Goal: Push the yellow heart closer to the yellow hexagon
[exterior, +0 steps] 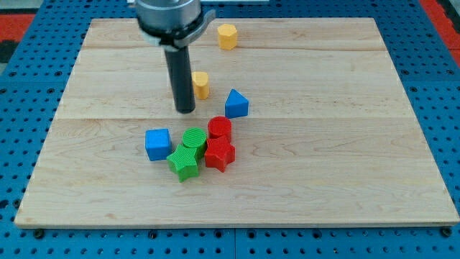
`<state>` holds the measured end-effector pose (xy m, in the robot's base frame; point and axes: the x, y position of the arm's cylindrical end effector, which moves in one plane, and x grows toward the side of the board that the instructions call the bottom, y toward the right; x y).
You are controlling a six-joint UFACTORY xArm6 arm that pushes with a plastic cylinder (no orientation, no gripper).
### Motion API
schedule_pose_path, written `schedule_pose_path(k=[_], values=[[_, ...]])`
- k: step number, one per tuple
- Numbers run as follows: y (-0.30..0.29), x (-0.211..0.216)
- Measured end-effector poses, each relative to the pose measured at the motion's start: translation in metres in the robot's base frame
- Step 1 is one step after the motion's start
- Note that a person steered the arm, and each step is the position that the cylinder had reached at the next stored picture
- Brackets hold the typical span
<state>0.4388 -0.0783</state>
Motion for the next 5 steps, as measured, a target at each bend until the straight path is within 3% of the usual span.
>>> schedule_pose_path(k=[1,2,5], values=[[0.024,-0.033],[0.029,-0.096],[0.009,-0.129]])
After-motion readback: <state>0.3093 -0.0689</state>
